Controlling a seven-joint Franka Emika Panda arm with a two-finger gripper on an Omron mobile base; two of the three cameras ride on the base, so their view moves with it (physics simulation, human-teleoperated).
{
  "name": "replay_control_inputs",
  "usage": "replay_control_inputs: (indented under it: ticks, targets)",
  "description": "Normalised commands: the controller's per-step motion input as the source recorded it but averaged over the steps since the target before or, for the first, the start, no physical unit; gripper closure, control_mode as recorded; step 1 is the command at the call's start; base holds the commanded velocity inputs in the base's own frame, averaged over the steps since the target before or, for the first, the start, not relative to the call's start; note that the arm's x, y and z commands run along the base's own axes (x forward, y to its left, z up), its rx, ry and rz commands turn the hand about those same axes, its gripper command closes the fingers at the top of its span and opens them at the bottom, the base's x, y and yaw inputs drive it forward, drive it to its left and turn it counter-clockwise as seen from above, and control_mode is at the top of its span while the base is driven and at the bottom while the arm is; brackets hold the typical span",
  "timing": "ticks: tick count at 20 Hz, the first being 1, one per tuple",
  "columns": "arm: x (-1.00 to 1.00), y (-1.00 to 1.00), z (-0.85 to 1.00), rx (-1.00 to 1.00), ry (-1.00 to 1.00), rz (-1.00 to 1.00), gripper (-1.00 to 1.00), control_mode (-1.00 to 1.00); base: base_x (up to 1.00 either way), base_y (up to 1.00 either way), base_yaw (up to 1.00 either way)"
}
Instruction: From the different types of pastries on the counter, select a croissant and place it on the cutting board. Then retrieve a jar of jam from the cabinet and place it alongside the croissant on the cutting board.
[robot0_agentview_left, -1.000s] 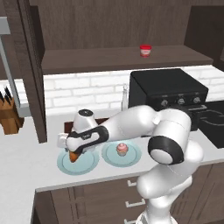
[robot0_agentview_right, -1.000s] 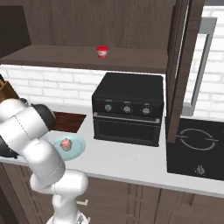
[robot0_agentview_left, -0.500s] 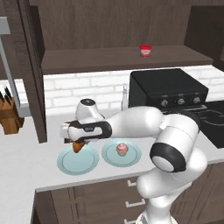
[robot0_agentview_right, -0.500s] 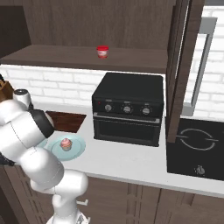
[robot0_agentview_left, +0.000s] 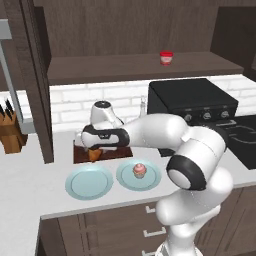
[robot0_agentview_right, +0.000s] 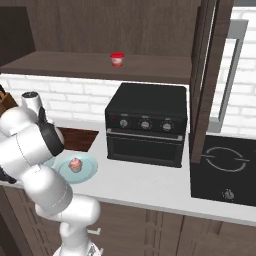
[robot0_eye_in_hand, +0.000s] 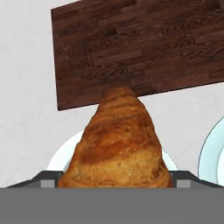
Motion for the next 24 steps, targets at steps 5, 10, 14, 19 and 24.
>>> replay_control_inputs:
  ticks: [5, 10, 14, 19, 24]
  targets:
    - [0.18, -0.06, -0.01, 0.0, 0.01, 0.0, 1.0, -1.0, 0.0, 0.0, 0.0]
    - [0.49, -0.12, 0.0, 0.0, 0.0, 0.0, 1.0, -1.0, 0.0, 0.0, 0.0]
    - [0.48, 0.0, 0.0, 0.0, 0.0, 0.0, 1.0, -1.0, 0.0, 0.0, 0.0]
    - [0.46, 0.03, -0.1, 0.0, 0.01, 0.0, 1.0, -1.0, 0.0, 0.0, 0.0]
    - [0.34, 0.26, -0.19, 0.0, 0.01, 0.04, 1.0, -1.0, 0.0, 0.0, 0.0]
